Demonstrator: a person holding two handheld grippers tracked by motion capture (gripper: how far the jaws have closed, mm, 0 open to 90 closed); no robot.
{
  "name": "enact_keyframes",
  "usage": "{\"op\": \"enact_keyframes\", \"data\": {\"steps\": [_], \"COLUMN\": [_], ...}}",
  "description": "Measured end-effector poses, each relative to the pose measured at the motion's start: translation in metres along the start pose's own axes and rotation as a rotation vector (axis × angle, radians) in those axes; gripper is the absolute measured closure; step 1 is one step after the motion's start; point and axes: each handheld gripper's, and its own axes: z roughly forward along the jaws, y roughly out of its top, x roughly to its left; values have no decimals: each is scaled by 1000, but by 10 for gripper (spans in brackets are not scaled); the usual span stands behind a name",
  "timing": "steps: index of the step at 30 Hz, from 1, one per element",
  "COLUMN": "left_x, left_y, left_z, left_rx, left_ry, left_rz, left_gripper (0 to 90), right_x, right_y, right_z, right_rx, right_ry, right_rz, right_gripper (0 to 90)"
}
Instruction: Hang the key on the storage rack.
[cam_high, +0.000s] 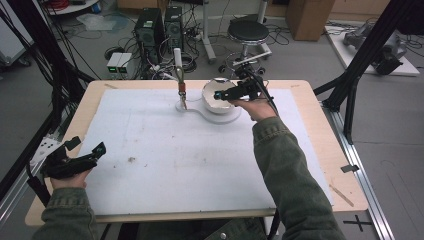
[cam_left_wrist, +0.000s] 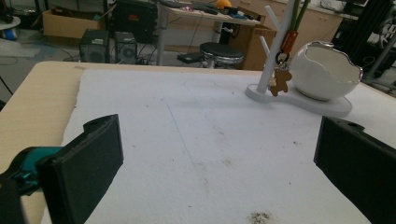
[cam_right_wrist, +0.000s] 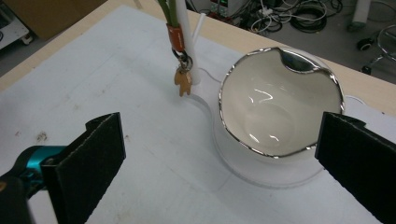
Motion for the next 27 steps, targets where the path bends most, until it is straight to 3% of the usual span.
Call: {"op": "enact_keyframes", "data": {"steps": [11, 27], "left_x": [-1, -1], "left_y": [0, 0], "left_z": [0, 1], "left_rx": [-1, 9], "left_ry": [-2, -4], "left_rz": [1, -3], "left_gripper": [18, 18], "right_x": [-15, -36], "right_y": [-20, -55], "right_z": [-15, -27], "right_rx": [-29, -21], "right_ry": [-13, -40], "right_rz": [28, 64], "right_gripper": [7, 7]}}
